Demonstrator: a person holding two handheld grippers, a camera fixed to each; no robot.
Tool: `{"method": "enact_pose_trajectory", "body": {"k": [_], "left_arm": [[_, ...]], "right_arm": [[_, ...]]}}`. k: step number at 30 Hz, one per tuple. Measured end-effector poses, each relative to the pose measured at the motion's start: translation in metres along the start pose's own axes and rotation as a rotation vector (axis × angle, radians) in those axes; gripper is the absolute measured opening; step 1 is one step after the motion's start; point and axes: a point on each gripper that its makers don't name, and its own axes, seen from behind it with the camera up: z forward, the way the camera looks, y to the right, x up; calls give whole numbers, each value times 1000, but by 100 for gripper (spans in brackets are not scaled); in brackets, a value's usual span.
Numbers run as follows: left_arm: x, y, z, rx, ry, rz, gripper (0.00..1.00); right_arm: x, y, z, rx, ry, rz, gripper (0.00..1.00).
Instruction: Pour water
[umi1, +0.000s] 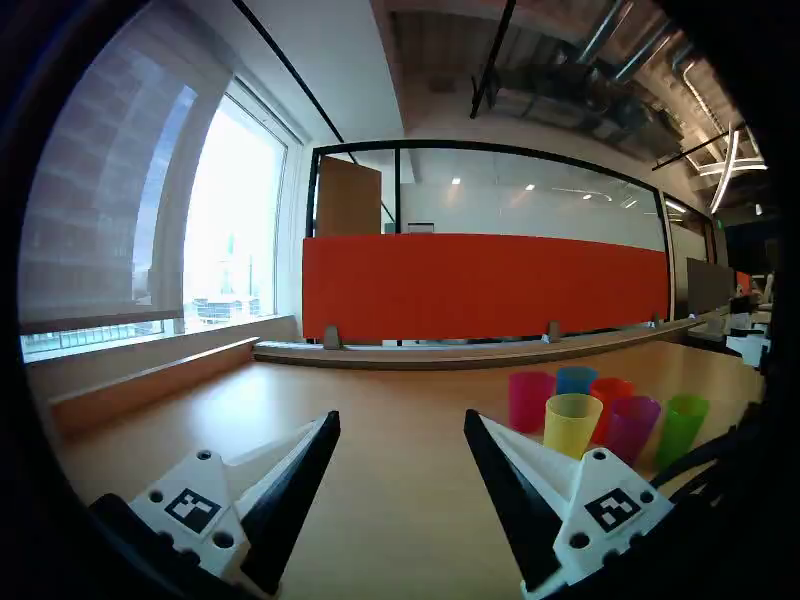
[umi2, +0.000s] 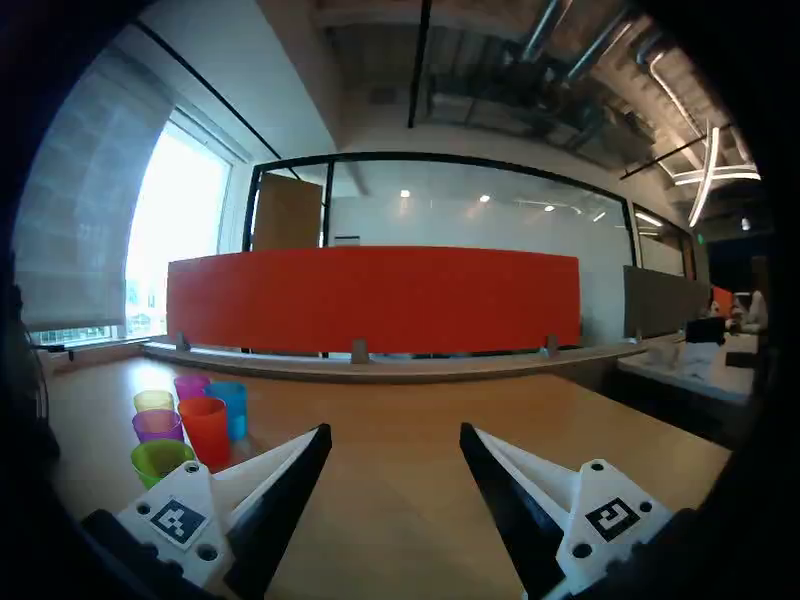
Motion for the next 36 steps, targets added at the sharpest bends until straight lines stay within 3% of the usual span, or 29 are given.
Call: {"method": "enact_pose_trajectory", "body": {"k": [5, 17, 27, 36], "left_arm": [[2, -1, 1, 3, 5, -2, 92], [48, 8, 4, -41, 34, -3, 92], [67, 12, 10, -66, -3, -8, 92], [85, 14, 17, -91, -16, 32, 92]], "right_arm": [[4, 2, 0, -1, 11, 0, 100], [44, -5, 2, 31, 35, -7, 100], [73, -6, 5, 40, 16, 16, 99], [93, -2, 12, 39, -7, 10, 100]]}}
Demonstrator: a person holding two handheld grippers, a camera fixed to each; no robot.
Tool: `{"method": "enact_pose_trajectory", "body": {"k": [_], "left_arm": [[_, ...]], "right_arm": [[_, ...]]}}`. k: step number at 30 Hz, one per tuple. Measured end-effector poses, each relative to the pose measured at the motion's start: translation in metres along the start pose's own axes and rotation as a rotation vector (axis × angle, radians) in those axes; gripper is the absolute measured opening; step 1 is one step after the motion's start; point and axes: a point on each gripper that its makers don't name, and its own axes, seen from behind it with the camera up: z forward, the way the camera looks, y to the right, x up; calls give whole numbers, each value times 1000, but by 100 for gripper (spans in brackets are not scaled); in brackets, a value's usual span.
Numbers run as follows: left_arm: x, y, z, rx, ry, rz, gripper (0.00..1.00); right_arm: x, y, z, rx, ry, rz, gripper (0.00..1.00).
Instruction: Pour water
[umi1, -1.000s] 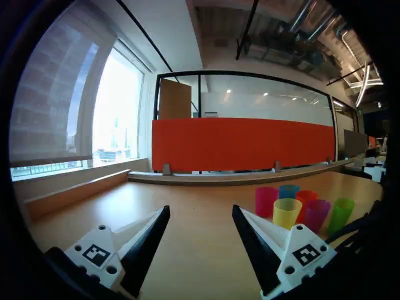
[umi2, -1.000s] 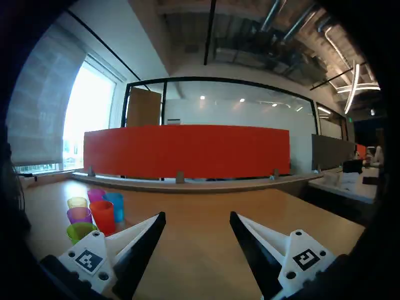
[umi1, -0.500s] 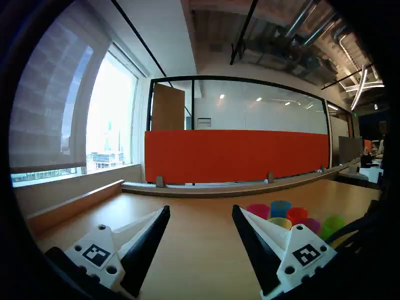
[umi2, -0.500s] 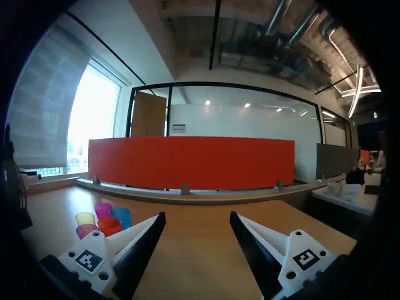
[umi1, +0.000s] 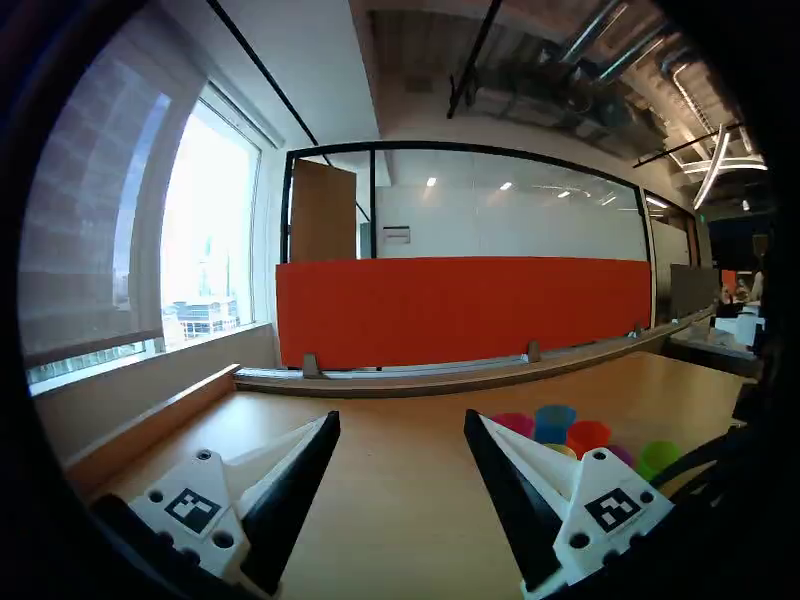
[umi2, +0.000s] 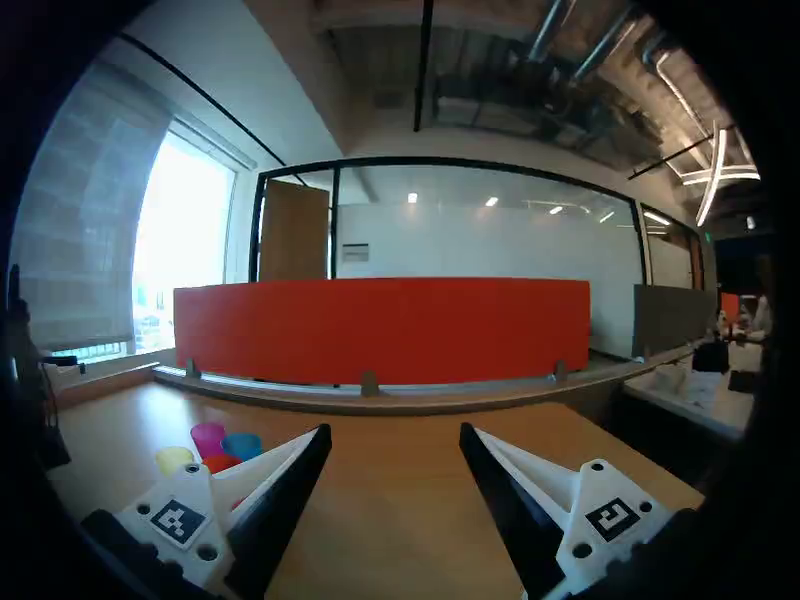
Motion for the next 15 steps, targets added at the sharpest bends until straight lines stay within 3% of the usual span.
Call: {"method": "enact_pose_trajectory", "body": {"k": [6, 15], "left_arm": [[21, 0, 5, -14, 5, 20, 92], [49, -1, 12, -38, -14, -10, 92]], "right_arm": [[16, -3, 6, 11, -8, -17, 99], [36, -8, 15, 17, -26, -35, 99]]}}
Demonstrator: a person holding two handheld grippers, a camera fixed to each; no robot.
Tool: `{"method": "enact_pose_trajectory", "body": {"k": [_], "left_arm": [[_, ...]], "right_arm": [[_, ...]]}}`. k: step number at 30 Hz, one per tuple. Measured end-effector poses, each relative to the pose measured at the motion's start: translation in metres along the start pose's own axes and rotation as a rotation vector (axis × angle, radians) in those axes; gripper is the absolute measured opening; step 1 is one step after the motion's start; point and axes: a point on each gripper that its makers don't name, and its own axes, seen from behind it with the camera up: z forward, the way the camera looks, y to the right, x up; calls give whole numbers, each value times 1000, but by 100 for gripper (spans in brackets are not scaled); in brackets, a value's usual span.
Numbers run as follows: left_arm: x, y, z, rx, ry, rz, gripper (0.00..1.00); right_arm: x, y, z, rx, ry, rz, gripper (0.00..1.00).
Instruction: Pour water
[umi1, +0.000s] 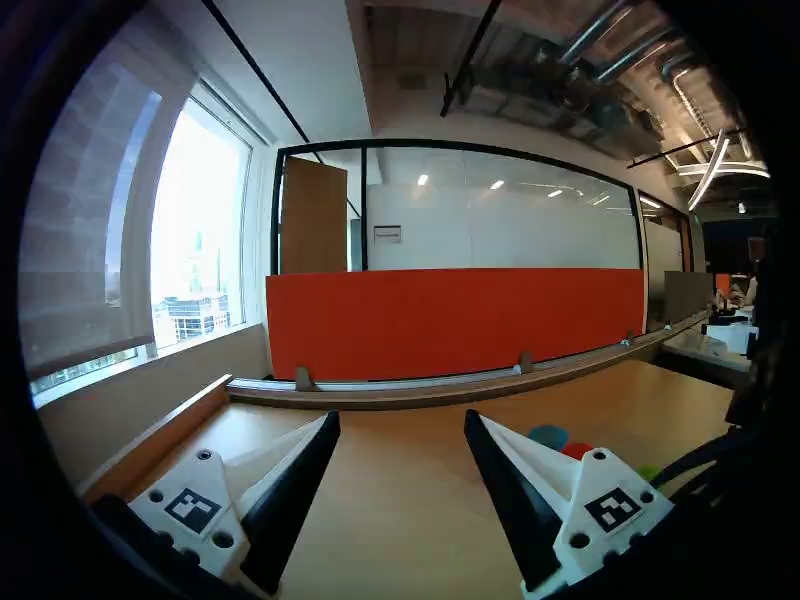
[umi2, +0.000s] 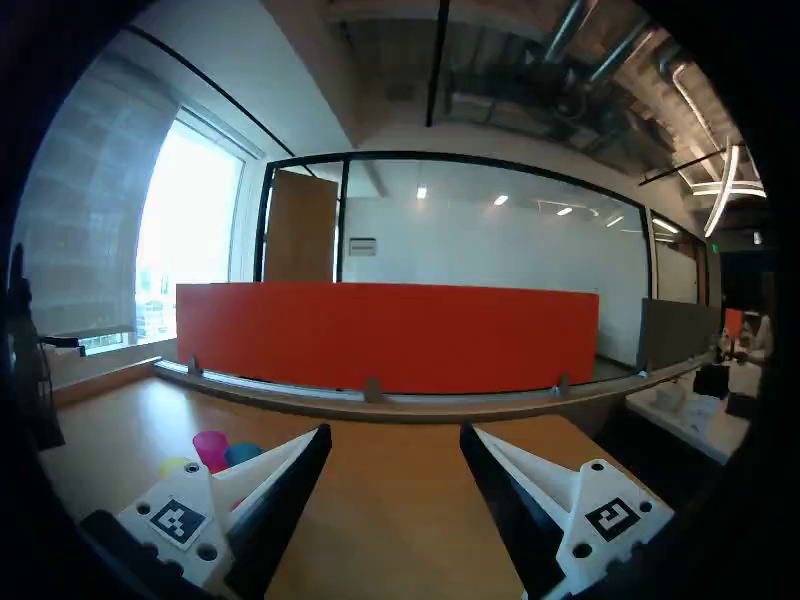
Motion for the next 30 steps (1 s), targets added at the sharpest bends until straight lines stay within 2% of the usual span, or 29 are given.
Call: {"method": "enact_pose_trajectory", "body": {"k": [6, 17, 24, 30], "left_arm": [[16, 2, 4, -22, 13, -3, 92], [17, 10, 9, -59, -7, 11, 92], [13, 16, 10, -111, -48, 31, 92], [17, 25, 11, -167, -52, 60, 92]], "right_arm": [[17, 0, 4, 7, 13, 0, 99], [24, -2, 5, 21, 16, -37, 99], [28, -9, 5, 71, 9, -76, 99], [24, -21, 6, 148, -34, -107, 100]]}}
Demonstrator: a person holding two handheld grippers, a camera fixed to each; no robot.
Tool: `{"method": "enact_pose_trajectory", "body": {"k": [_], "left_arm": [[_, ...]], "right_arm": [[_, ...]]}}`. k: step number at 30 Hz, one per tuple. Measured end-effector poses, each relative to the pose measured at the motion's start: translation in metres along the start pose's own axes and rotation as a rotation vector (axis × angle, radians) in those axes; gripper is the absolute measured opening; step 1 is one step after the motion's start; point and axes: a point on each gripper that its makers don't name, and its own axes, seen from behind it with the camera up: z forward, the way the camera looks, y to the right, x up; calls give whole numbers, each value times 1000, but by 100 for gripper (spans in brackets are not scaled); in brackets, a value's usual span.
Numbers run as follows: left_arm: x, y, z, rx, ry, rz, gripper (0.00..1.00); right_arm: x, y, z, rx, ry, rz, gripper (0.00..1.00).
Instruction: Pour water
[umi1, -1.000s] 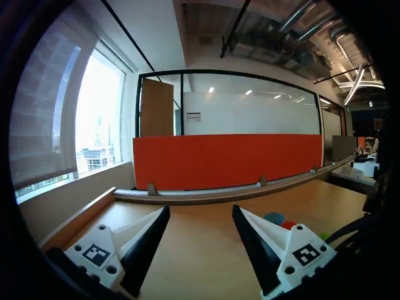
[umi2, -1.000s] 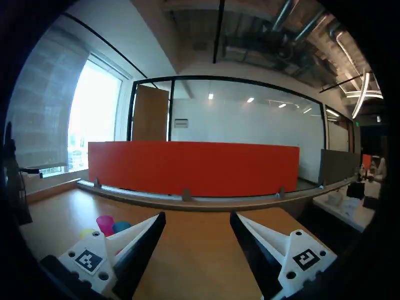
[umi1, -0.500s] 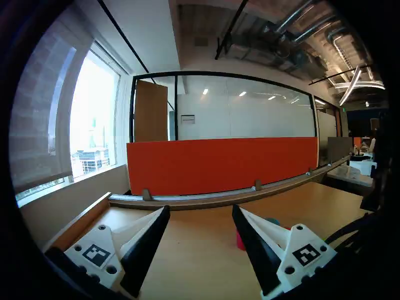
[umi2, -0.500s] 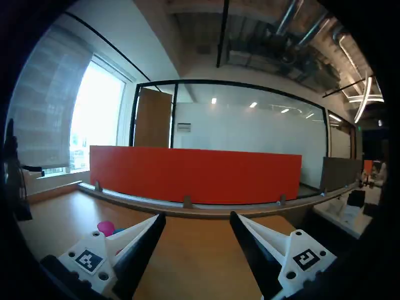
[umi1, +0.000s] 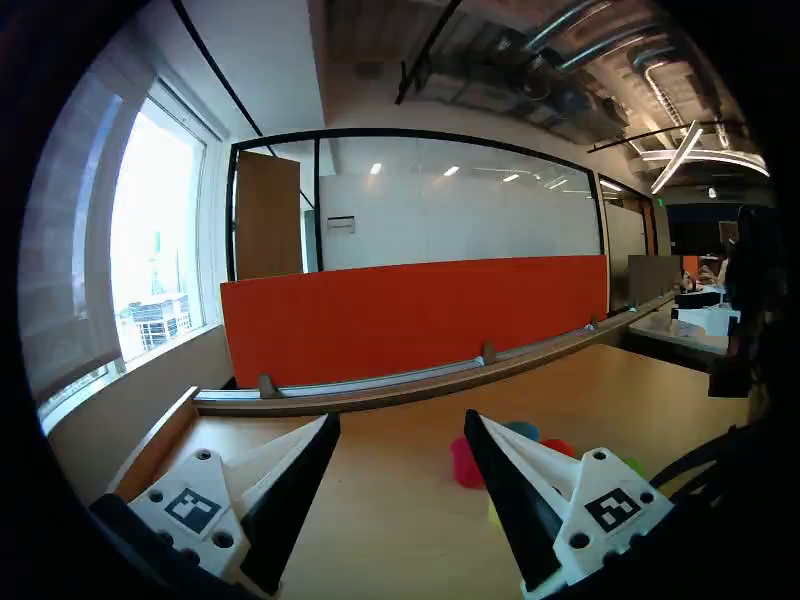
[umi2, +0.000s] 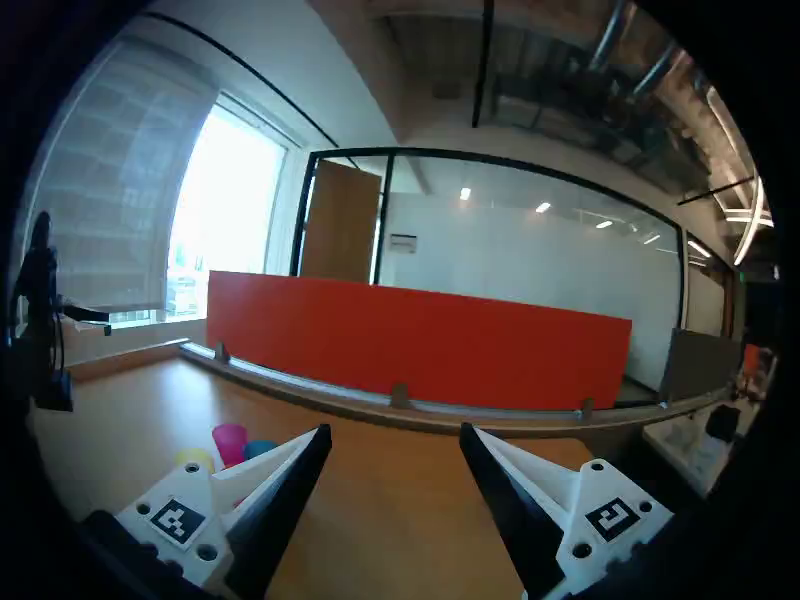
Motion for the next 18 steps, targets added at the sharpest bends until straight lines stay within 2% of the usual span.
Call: {"method": "enact_pose_trajectory", "body": {"k": [9, 18], "left_arm": [[5, 10, 3, -60, -18, 75, 92], [5, 20, 8, -118, -41, 96, 92]], "right_arm": [[1, -19, -1, 107, -34, -106, 100], [0, -30, -1, 185, -71, -147, 100]]}}
